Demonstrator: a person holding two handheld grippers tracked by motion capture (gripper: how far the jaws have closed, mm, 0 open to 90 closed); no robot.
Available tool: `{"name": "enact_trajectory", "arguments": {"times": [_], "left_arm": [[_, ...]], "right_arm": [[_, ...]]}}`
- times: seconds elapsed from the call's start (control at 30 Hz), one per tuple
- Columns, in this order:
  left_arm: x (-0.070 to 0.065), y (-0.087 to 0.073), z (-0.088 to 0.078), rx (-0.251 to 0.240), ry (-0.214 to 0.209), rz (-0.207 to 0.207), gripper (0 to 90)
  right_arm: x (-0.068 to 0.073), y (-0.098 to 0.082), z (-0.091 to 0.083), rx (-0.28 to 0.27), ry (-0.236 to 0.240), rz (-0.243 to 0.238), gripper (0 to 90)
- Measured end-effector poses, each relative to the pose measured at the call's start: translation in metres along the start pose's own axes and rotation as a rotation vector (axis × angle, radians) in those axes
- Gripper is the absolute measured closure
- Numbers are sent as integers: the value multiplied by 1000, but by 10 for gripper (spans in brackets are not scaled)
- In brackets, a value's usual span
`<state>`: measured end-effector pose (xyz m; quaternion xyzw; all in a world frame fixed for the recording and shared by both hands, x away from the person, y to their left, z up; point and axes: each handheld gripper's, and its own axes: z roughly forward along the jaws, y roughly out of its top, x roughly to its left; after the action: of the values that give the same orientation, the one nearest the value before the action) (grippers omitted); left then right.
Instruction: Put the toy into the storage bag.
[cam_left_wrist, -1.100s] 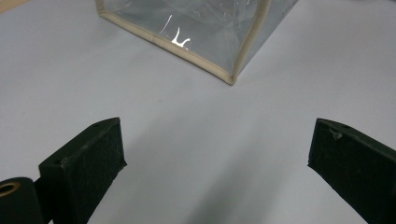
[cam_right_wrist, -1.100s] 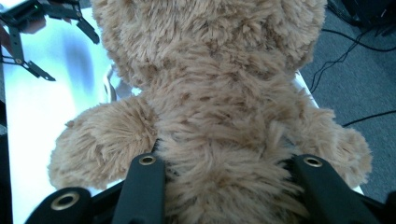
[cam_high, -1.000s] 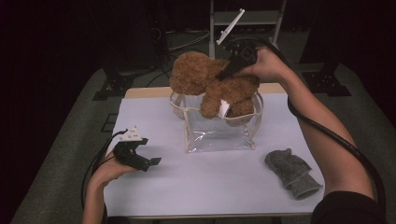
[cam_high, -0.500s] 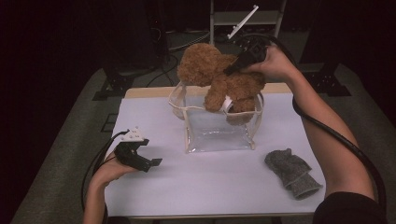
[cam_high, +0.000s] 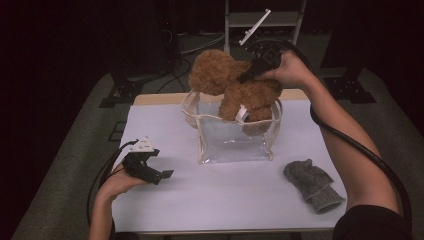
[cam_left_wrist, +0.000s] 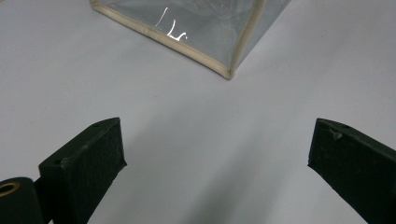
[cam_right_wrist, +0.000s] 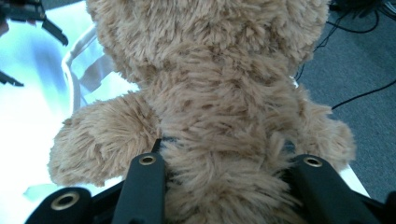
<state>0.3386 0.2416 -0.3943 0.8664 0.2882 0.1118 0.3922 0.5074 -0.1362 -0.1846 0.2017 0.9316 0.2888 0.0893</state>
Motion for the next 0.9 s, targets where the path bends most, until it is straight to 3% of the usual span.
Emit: {"name": "enact_trajectory", "arguments": {"times": [0.2,0.67,0.9], "left_arm": [[0,0,0,-2,2,6,28],[-1,0,1,7,-2,11,28],[0,-1,-1,7,-3,11,28]], "right_arm": [[11,-9,19,49,33,-41,606],[15,-38,63,150,98,-16,606],[23,-41,91,214,119,-46,598]]}}
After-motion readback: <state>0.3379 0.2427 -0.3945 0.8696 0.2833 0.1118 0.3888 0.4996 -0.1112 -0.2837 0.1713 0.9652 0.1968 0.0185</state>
